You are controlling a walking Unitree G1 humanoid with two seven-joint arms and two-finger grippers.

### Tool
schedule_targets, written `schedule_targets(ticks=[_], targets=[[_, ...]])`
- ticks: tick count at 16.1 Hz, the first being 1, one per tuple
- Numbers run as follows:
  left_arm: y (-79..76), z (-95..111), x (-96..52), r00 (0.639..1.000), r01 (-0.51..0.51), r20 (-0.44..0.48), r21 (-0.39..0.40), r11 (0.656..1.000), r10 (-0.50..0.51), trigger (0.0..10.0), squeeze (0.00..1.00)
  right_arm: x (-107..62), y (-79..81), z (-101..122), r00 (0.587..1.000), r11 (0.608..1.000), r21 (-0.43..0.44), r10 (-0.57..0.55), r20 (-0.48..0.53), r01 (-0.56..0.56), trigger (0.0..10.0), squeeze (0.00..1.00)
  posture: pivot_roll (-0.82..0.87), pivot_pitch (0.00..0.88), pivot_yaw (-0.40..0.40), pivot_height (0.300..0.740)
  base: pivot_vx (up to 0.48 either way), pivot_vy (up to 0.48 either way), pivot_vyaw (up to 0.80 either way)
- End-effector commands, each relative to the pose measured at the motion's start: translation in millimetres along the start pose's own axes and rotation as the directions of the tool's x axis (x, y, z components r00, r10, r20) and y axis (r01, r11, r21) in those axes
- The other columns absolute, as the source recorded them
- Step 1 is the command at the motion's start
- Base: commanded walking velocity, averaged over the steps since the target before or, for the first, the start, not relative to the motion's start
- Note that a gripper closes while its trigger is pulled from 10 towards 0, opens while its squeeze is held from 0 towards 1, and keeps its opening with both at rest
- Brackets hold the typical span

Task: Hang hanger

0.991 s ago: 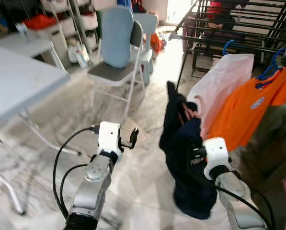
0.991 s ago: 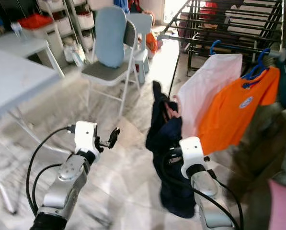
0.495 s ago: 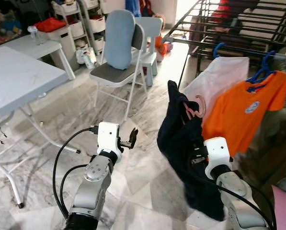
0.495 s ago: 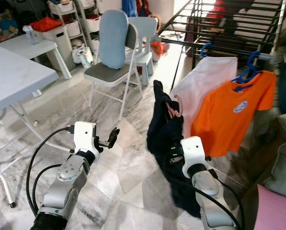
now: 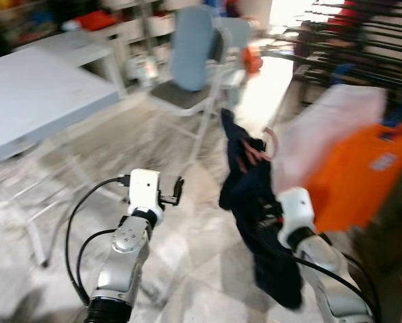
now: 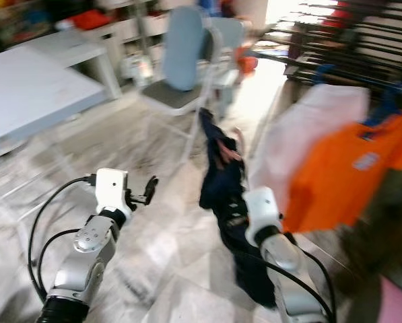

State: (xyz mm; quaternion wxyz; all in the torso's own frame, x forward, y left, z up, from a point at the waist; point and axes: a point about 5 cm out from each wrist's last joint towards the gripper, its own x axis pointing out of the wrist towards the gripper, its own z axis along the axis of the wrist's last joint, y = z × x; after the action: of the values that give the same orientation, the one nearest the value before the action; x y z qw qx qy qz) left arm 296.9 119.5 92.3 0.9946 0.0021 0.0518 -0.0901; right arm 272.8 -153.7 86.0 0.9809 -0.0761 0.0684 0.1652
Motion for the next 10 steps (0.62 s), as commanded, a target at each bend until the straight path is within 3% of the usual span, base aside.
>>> schedule_targets(ticks=[1,5,10], targets=[[2.5,-0.4,1.4,1.0,-0.015,-0.004,0.018,1.0,0.015,10.0,0.0,4.3,3.1,17.4,0.997,0.999,-0.015,0.034,0.068,-0.033,10.0,0.0,-0.16,0.0,0.046,0.74,0.0,0.0,0.8],[2.0,1.0,1.2,1.0,-0.018,0.007,0.069,0.997,0.018,10.0,0.0,4.8,3.0,18.2,0.997,0.998,-0.002,0.056,0.058,-0.056,10.0,0.0,-0.16,0.0,0.046,0.74,0.0,0.0,0.8],[-6.4,-0.5,2.2,0.999,0.045,0.005,0.087,0.995,-0.045,10.0,0.0,-1.3,22.3,26.6,0.959,0.96,-0.004,0.278,0.052,-0.279,10.0,0.0,-0.16,0.0,0.049,0.74,0.0,0.0,0.8]])
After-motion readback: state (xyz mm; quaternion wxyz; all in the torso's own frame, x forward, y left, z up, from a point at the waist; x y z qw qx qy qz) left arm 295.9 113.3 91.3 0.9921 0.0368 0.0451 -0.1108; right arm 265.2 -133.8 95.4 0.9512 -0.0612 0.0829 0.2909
